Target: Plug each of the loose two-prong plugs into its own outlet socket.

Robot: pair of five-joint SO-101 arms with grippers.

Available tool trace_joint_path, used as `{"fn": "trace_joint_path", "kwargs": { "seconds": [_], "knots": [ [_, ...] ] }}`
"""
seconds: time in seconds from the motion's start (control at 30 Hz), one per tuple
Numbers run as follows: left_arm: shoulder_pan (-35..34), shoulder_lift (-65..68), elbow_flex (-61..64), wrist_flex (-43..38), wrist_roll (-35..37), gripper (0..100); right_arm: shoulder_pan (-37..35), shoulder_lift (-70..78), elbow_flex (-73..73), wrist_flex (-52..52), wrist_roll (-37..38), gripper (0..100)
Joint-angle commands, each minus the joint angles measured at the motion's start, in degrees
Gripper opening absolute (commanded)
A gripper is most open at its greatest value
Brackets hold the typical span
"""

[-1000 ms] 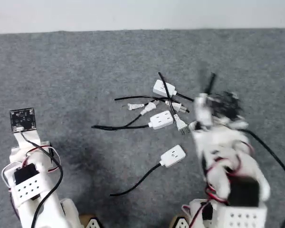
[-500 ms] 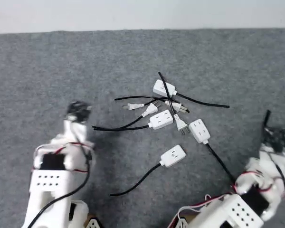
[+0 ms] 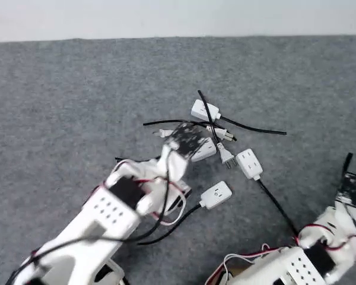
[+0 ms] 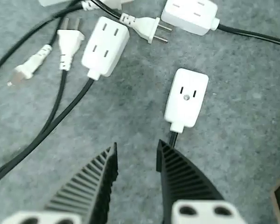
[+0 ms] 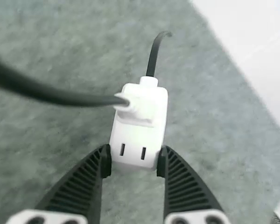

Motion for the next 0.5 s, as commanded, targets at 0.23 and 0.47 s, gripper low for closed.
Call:
{"fn": "trace_joint_path", "kwargs": {
  "seconds": [0.23,0.47],
  "knots": [
    [4.40,14.33,-7.60,-8.35,0.79,13,6.20,27.56,-19.43,-6.11,-0.97,0.8],
    [4.48,14.59,-3.56,-13.45,-0.26,24,11.12,59.30,-35.52,-21.41,-4.48,0.8]
  ]
}}
